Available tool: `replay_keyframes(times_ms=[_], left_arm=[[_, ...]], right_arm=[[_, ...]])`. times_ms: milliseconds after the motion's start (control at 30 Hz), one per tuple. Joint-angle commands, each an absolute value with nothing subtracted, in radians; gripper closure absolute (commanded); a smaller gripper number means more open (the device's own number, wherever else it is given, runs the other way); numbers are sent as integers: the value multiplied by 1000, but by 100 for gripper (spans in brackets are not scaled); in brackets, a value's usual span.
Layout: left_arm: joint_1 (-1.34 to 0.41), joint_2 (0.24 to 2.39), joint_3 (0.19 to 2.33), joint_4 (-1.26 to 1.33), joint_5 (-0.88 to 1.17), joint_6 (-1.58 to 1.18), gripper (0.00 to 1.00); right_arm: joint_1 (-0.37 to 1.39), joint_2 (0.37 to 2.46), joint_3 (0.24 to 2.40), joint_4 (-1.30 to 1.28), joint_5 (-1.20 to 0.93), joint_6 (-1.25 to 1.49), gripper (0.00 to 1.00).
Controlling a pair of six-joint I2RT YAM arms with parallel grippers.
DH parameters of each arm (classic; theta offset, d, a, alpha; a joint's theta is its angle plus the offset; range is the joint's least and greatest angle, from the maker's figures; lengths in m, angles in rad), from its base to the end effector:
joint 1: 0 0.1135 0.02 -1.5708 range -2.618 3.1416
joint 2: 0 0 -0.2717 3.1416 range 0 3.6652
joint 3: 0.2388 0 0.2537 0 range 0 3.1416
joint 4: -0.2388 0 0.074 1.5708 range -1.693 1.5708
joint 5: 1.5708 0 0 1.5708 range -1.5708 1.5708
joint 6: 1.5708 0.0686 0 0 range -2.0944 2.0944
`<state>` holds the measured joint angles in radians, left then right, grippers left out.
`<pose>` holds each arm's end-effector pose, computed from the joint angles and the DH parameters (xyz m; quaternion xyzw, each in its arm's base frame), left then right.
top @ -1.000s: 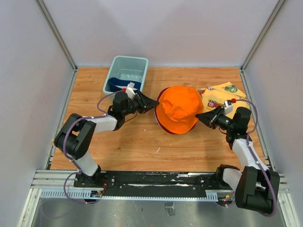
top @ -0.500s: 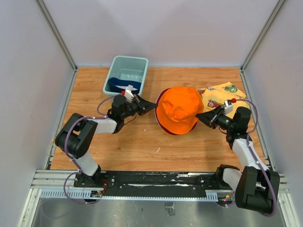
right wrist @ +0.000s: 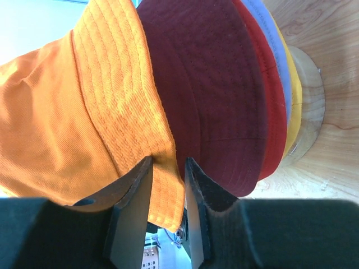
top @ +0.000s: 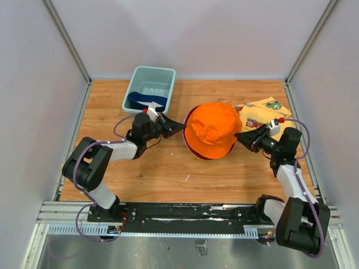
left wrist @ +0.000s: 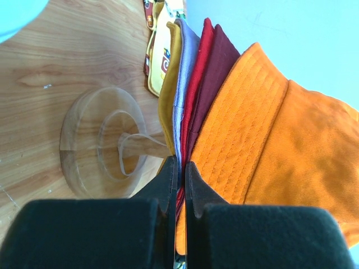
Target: Stack the hats
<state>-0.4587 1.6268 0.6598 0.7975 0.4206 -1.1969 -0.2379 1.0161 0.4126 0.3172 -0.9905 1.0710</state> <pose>0.3097 -0.1842 0.1929 -0.1442 0.7458 -0.5723 0.3090 0.2283 0.0037 0.2225 0.2030 0.7323 0.5613 0.3280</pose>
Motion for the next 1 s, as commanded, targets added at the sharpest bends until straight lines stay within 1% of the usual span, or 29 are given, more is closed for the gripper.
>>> replay_keyframes(times_ms=[0,67,133,267,533,967], left_arm=[[-457,1608,647,731,400,-1155,100],[-457,1608,652,726,402,-1153,100],[-457,1610,657,717,404,-1149,99],[-457,1609,662,704,401,-1141,100],[-457,1605,658,665,386,-1128,99],[-460,1620,671,632,384,-1111,99]], right_arm=[[-256,1016,425,391,-989,1113,71],[-256,1031,416,440,-992,1143,75],[-256,1045,411,473,-995,1160,82],[-253,1055,408,464,-996,1151,99],[-228,1103,431,275,-941,1040,99],[-140,1186,464,227,-843,991,99]])
